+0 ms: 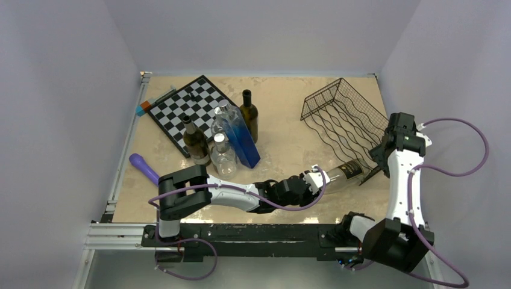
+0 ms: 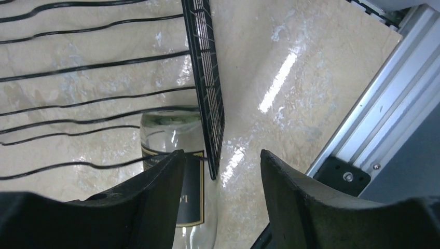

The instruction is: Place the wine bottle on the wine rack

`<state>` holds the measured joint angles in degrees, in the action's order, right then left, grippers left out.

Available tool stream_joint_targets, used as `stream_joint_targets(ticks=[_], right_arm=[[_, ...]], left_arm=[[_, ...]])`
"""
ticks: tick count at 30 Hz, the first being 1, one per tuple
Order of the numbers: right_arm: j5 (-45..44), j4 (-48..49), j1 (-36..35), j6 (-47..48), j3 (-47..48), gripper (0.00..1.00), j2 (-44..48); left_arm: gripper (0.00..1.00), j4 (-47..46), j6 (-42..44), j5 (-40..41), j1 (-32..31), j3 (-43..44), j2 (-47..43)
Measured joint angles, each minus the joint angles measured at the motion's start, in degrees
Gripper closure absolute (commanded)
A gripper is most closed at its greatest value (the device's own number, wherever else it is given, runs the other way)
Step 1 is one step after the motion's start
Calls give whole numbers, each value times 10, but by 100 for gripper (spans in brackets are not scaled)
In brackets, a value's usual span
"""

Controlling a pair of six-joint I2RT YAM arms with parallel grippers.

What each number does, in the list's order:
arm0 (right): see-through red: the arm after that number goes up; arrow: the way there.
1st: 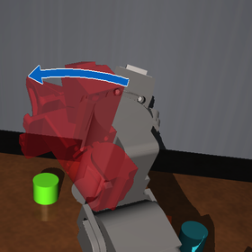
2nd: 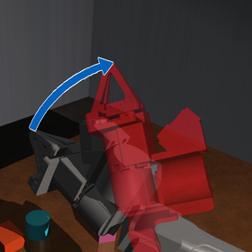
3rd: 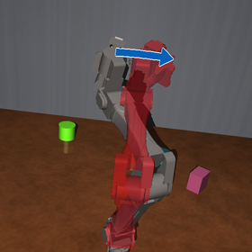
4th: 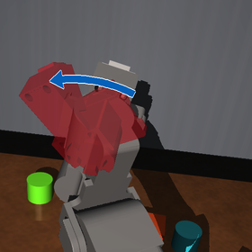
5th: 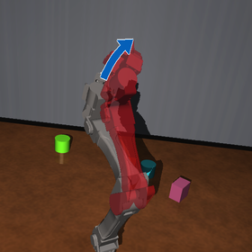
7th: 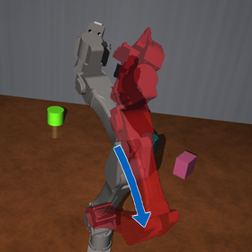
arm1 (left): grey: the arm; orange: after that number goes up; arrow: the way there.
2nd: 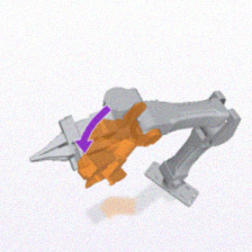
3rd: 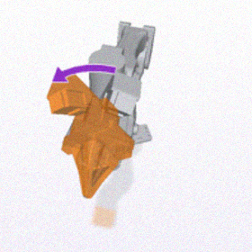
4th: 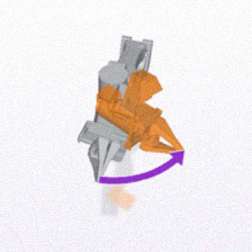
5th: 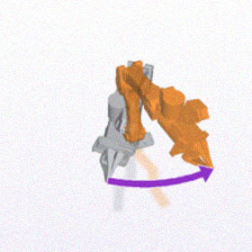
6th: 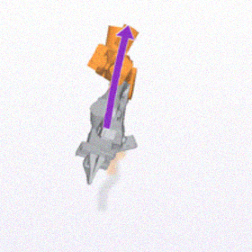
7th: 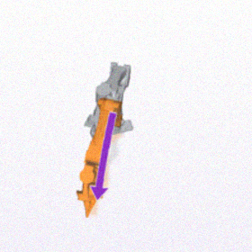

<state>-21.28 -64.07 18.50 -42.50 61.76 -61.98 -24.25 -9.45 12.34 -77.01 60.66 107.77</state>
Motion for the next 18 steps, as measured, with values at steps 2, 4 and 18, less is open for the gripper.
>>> stream_joint_targets(ticks=[2, 4, 18], right_arm=[[7, 20, 10, 12, 0, 49, -20], [17, 31, 19, 19, 0, 56, -37], [63, 53, 25, 52, -36, 100, -43]], left_arm=[[100, 0, 0, 0, 0, 0, 0], [100, 0, 0, 0, 0, 0, 0], [100, 0, -5, 1, 0, 0, 0]])
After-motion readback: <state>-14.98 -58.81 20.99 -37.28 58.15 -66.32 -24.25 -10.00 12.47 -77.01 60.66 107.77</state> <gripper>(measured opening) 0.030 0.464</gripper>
